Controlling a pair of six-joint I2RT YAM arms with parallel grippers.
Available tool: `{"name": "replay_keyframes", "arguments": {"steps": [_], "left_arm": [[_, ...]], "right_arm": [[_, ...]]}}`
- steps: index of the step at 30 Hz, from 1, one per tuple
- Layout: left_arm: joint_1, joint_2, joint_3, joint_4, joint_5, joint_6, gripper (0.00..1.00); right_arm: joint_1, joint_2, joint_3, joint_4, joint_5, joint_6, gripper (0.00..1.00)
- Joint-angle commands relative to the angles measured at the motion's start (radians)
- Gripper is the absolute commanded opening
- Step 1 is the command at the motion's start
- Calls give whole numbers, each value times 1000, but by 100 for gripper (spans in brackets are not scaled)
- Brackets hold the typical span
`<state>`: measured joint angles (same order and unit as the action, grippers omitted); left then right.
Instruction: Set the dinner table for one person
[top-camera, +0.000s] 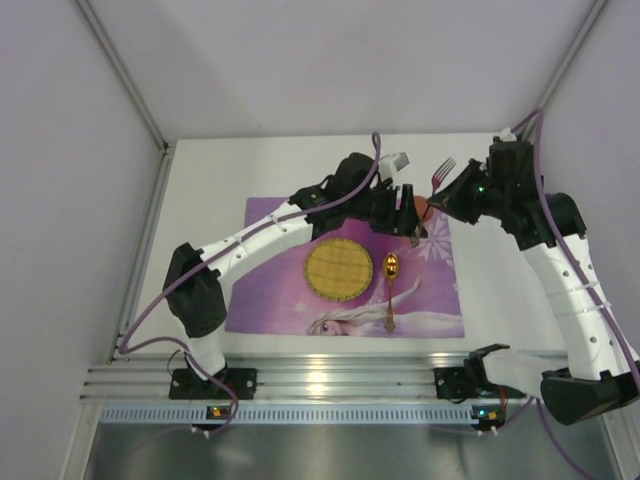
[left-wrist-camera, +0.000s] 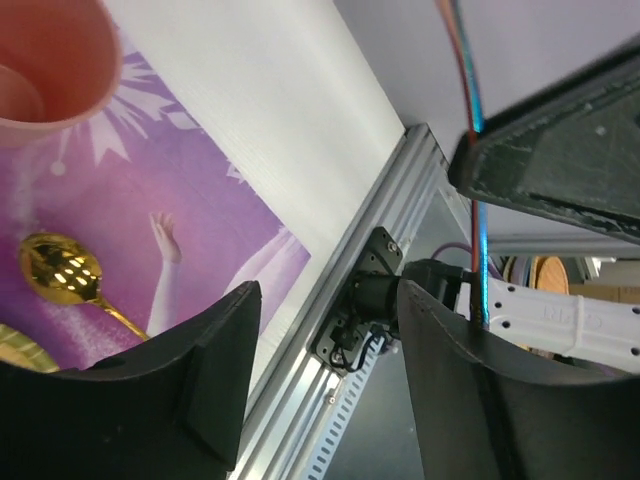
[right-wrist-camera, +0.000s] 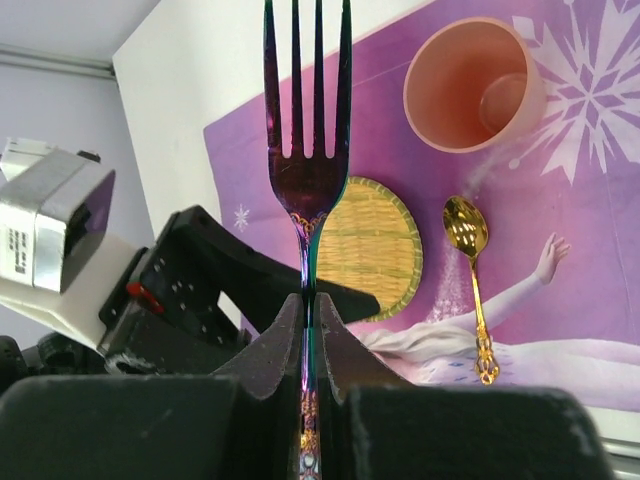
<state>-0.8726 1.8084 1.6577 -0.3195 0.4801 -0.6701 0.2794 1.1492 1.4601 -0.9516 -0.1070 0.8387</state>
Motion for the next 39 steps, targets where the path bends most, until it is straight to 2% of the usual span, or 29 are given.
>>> {"name": "replay_keyframes", "arguments": {"steps": [1,5,12,15,27,35,39], "left_arm": [[43,-86,-7,5,-80,14,63],[144,-158,-114,54,-57,-25,63],[181,-204,-124,53,-37,-29,63],[179,-199,-101,103,34,-62,62],[110,-123,-38,122,207,-79,59],[55,-81,-27,86,226,-45,57],[15,-35,10,83,232,-46,43]], "right_arm": [[9,-29,29,-7,-20,-12,0],[7,-29,31,-10,-23,-15,0],[7,-6,36,-9,-28,-29,0],[9,0,26,-3,-23,-30,0],[9,24,22,17,-14,-32,0],[7,58,49,24,-11,-33,0],[7,64,48,31,-11,-33,0]]}}
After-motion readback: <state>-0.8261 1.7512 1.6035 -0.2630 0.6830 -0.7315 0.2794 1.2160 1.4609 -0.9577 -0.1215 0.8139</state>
